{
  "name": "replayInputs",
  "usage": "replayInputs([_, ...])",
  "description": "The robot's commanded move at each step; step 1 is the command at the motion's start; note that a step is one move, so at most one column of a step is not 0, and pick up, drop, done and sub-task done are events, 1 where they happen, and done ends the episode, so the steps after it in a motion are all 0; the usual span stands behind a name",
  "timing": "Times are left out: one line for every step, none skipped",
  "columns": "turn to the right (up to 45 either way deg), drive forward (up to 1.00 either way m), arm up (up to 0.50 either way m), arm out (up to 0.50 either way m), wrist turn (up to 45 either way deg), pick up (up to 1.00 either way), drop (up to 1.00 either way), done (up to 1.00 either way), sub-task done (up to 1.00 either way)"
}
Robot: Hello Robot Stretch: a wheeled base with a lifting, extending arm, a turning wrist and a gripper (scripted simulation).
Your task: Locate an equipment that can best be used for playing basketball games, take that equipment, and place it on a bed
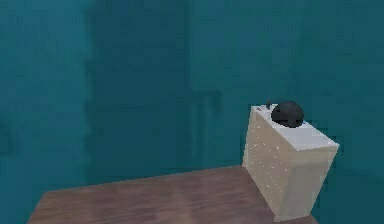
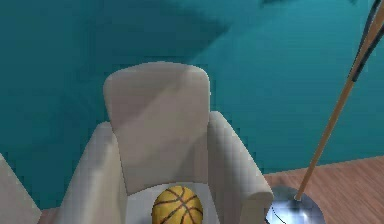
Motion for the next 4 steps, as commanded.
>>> replayInputs([0.0, 0.0, 0.5, 0.0, 0.0, 0.0, 0.0, 0.0, 0.0])
replayInputs([0.0, 0.0, 0.1, 0.0, 0.0, 0.0, 0.0, 0.0, 0.0])
replayInputs([0.0, 0.0, 0.0, 0.16, 0.0, 0.0, 0.0, 0.0, 0.0])
replayInputs([0.0, 0.0, 0.0, 0.0, 45.0, 0.0, 0.0, 0.0, 0.0])
